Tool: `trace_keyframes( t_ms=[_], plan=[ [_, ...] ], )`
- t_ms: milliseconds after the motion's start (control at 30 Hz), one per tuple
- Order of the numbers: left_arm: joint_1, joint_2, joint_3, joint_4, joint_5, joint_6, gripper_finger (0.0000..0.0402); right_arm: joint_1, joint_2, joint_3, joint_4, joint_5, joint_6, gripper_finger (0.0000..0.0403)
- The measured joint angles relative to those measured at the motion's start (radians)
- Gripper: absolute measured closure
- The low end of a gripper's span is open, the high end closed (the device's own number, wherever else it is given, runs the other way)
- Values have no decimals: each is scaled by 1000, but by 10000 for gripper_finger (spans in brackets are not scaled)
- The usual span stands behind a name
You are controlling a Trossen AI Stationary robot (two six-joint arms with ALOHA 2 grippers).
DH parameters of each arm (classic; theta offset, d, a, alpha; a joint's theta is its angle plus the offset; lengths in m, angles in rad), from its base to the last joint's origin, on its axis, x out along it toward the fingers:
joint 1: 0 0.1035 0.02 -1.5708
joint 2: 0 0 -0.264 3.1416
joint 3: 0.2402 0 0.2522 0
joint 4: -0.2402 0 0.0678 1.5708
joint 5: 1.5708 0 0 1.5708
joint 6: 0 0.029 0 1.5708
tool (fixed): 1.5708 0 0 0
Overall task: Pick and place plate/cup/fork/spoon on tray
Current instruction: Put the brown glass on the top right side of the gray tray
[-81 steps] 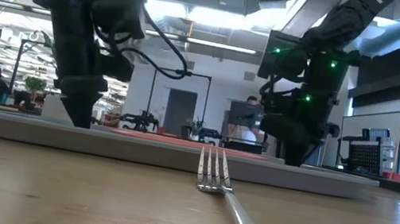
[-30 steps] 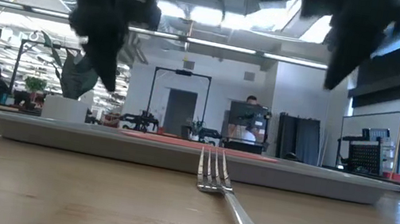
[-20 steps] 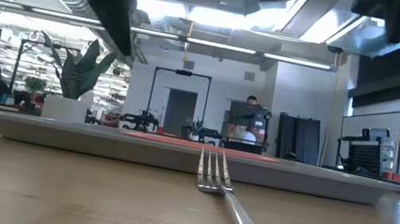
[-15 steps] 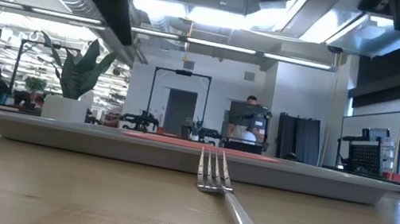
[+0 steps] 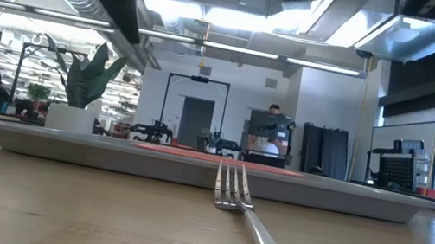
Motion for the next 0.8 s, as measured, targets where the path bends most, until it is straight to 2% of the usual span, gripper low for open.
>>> trace_keyframes(
  t_ms=[100, 233, 533, 667, 800],
  plan=[
    [0, 0, 0, -1, -1, 0, 401, 16, 0, 0, -43, -86, 11, 397],
    [1, 0, 0, -1, -1, 0, 401, 65, 0, 0, -105, -146, 10, 392],
    [1, 1, 0, 0, 3, 45, 401, 179, 0, 0, -110, -144, 124, 369],
    [1, 1, 0, 35, 57, 114, 401, 233, 0, 0, -119, -143, 179, 354],
    [3, 1, 0, 146, 142, 224, 401, 281, 0, 0, -120, -115, 225, 340]
  ],
)
